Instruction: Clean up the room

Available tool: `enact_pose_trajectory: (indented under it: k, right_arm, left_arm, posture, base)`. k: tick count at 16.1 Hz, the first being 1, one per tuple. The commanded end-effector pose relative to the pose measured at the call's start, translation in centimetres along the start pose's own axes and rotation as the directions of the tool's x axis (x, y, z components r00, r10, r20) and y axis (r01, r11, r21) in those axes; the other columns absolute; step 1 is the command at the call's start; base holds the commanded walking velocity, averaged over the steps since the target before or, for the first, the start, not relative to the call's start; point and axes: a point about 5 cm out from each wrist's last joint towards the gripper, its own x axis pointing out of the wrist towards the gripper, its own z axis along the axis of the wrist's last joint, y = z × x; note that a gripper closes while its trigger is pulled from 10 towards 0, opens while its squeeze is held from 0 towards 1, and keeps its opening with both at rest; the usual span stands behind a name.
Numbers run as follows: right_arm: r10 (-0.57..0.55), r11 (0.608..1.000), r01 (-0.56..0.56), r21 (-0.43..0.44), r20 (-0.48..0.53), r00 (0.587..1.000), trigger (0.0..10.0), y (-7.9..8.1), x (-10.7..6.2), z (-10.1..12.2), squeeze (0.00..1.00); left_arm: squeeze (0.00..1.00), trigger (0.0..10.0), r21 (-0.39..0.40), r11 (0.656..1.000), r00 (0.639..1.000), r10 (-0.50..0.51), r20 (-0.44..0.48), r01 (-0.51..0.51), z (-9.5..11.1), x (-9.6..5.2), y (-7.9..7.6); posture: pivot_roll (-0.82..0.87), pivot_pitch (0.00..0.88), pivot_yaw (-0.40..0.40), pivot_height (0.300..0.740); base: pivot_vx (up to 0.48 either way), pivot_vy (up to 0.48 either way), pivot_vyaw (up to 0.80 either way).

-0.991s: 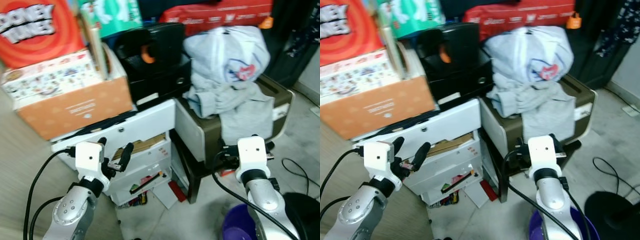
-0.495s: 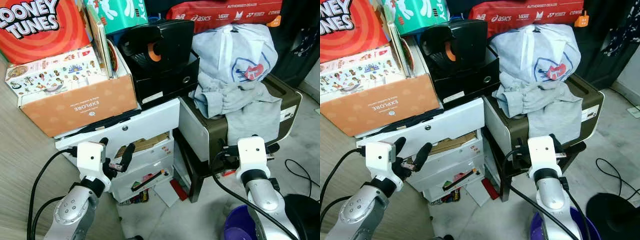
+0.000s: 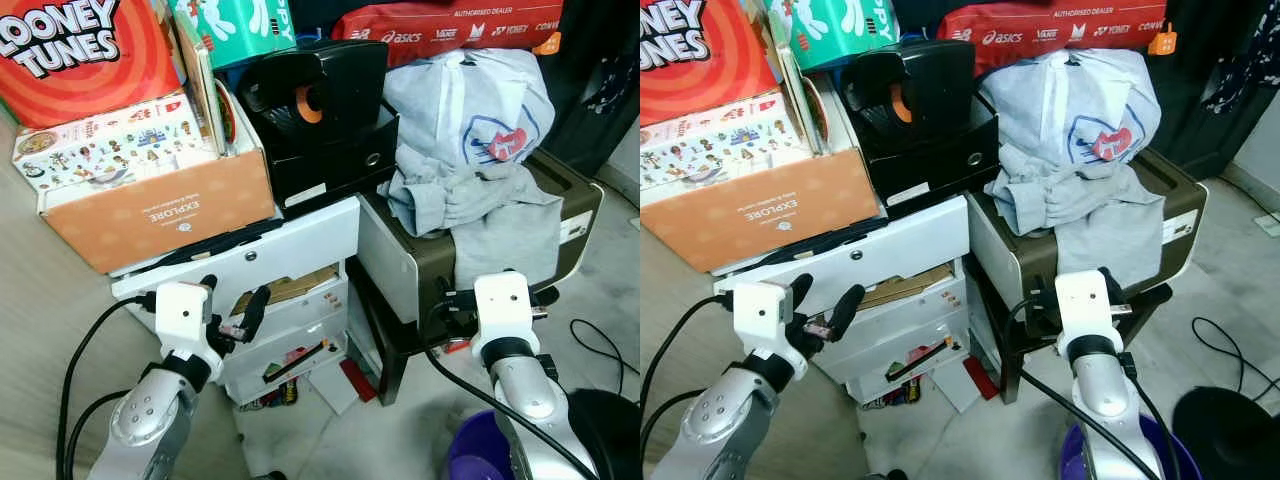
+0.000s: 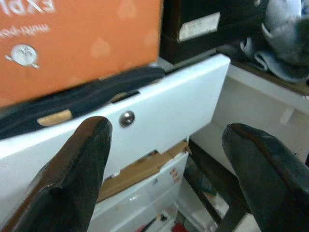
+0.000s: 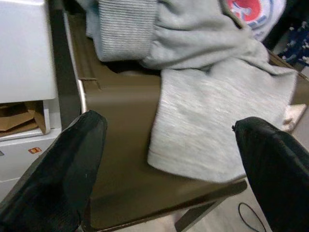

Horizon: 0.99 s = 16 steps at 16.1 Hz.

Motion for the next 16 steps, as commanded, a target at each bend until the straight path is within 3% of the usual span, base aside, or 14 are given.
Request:
enact_pose_trajectory:
  k: [1,6,16]
  right_arm:
    - [-0.003,1.000,0.003,-0.001,0.019,1.000,10.0,-0.05,0.13,0.35,0.00]
    - [-0.002,1.000,0.002,-0.003,0.018,1.000,10.0,-0.07,0.08,0.31,0.00]
    - [-0.014,1.000,0.014,0.006,0.016,1.000,10.0,-0.09,0.08,0.21,0.00]
  left_arm:
    - [0.00,10.0,0.011,0.999,0.999,0.037,-0.016,-0.036,-0.35,-0.40,0.75]
    - [0.00,10.0,0.005,0.999,0.999,0.035,-0.016,-0.035,-0.41,-0.38,0.63]
    - [0.00,10.0,0.011,1.000,1.000,0.028,-0.004,-0.028,-0.12,0.17,0.71]
  posture:
    - [-0.17,0.092,0.070,0.740]
    - [-0.17,0.097,0.069,0.740]
    - [-0.18,0.095,0.081,0.740]
  base:
    - [0.000,0.000,0.68]
    - [0.000,0.000,0.76]
    - [0.000,0.000,0.00]
